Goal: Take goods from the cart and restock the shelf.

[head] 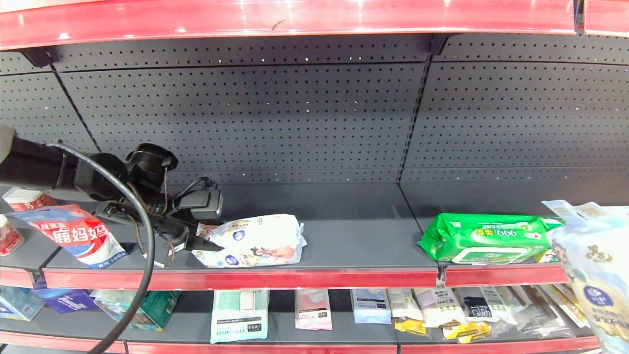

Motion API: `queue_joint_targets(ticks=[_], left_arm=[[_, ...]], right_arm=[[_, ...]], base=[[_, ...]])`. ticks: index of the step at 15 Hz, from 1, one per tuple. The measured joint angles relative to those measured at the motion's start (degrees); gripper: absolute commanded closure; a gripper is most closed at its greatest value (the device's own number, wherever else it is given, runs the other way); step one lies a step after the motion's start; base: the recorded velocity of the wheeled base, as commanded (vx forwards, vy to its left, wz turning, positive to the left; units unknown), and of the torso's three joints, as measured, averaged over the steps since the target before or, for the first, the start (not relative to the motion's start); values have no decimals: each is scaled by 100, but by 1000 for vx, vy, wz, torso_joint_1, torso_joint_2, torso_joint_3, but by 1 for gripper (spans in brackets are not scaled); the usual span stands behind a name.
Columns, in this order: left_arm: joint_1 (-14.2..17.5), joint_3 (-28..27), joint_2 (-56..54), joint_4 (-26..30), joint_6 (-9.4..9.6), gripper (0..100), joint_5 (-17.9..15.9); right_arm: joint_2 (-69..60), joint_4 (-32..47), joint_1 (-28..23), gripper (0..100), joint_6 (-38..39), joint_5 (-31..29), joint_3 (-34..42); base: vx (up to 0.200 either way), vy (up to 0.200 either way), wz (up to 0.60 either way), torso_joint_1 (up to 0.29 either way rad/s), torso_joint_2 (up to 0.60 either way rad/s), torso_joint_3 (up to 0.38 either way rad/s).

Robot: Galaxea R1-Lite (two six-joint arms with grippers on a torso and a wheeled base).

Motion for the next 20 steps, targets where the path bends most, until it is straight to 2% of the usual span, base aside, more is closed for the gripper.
queue_joint_targets(ticks=[20], left_arm=[[11,30,-2,-40,49,100,99]], right_arm=[[9,0,0,100,-2,-9,-28]], base=[[0,0,0,0,0,0]])
